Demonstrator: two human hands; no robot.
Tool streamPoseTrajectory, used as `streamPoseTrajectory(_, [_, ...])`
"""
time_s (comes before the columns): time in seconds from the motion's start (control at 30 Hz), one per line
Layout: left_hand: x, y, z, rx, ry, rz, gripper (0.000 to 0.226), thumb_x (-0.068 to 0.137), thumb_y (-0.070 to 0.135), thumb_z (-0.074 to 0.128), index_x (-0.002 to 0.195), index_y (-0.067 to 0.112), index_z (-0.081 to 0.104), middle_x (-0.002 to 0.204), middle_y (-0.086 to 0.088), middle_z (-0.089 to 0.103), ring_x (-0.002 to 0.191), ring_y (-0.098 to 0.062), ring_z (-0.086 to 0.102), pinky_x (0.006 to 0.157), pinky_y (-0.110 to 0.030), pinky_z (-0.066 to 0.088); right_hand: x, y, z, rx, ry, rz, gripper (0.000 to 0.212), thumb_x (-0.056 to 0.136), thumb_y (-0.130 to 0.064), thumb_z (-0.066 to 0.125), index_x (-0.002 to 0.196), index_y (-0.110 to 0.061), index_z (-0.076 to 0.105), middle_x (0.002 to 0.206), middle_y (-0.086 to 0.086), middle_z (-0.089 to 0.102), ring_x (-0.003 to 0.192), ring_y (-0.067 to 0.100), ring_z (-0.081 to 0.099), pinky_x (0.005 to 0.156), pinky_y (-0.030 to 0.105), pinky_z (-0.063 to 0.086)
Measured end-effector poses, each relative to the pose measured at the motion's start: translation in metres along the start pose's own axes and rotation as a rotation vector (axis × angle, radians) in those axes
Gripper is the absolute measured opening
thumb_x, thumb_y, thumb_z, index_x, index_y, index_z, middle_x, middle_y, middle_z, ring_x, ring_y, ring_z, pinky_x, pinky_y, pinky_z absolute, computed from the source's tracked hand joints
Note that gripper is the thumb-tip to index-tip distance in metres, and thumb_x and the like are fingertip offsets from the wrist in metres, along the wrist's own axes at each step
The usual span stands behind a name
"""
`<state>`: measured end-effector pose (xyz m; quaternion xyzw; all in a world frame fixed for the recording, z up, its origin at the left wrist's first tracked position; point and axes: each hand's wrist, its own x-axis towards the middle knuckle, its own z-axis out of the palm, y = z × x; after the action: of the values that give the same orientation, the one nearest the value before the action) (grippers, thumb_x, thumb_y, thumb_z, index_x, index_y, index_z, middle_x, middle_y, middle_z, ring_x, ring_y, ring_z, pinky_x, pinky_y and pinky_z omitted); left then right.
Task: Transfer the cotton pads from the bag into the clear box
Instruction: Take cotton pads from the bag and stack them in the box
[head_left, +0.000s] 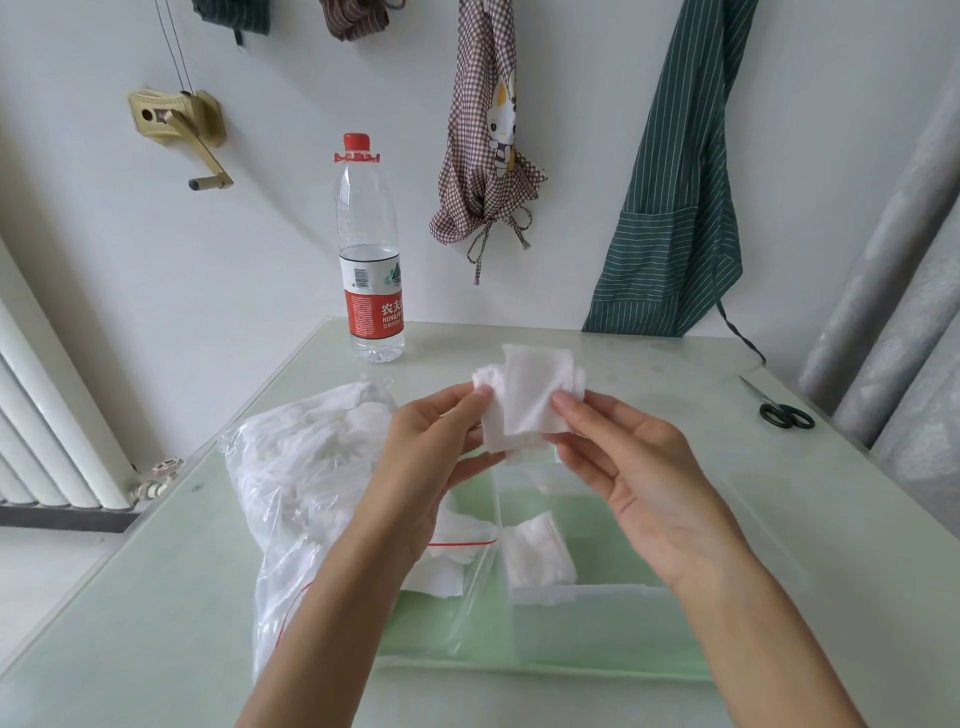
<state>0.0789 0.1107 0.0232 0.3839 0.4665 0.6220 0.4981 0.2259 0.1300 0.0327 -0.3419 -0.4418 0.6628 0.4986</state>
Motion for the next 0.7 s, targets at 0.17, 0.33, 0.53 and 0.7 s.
streamPoseTrajectory(0.17, [-0.001, 0.001, 0.005, -0.03, -0.027, -0.021, 0.025, 0.096, 0.024, 0.047, 0.09, 0.017, 0.071, 0.082, -0.002, 0.075, 0.075, -0.012, 0.071, 0.069, -0.023, 0.056, 0.004, 0.011, 0.003, -0.255, 0.184, -0.168, 0.008, 0.076, -0.011, 0.076, 0.082, -0.014, 0.071, 0.066, 0.0, 0.073, 0.059, 0.007, 0.066, 0.06, 0.014, 0.053])
streamPoseTrajectory(0.33, [-0.002, -0.001, 0.007, 0.044, -0.047, 0.011, 0.025, 0.086, 0.03, 0.063, 0.102, 0.012, 0.071, 0.095, -0.008, 0.074, 0.091, -0.021, 0.071, 0.075, -0.025, 0.056, 0.005, 0.016, 0.006, -0.33, 0.214, -0.262, 0.008, 0.075, -0.014, 0.077, 0.082, -0.014, 0.072, 0.067, 0.0, 0.073, 0.06, 0.01, 0.068, 0.055, 0.015, 0.05])
streamPoseTrajectory(0.53, [0.002, -0.004, 0.002, -0.063, 0.023, 0.026, 0.016, 0.091, 0.017, 0.058, 0.101, 0.011, 0.069, 0.087, -0.004, 0.073, 0.079, -0.014, 0.068, 0.068, -0.02, 0.057, 0.008, 0.0, -0.014, -0.443, 0.018, -0.049, 0.059, 0.053, -0.05, 0.077, 0.104, -0.023, 0.065, 0.085, -0.006, 0.06, 0.067, 0.008, 0.053, 0.063, 0.025, 0.041])
streamPoseTrajectory(0.7, [0.0, -0.006, 0.005, -0.041, -0.001, 0.001, 0.016, 0.091, 0.023, 0.059, 0.101, 0.016, 0.069, 0.1, -0.004, 0.073, 0.092, -0.014, 0.068, 0.073, -0.022, 0.056, 0.007, 0.002, -0.012, -0.423, -0.058, -0.097, 0.026, 0.069, -0.027, 0.076, 0.093, -0.018, 0.071, 0.08, -0.01, 0.07, 0.071, 0.001, 0.062, 0.067, 0.015, 0.045])
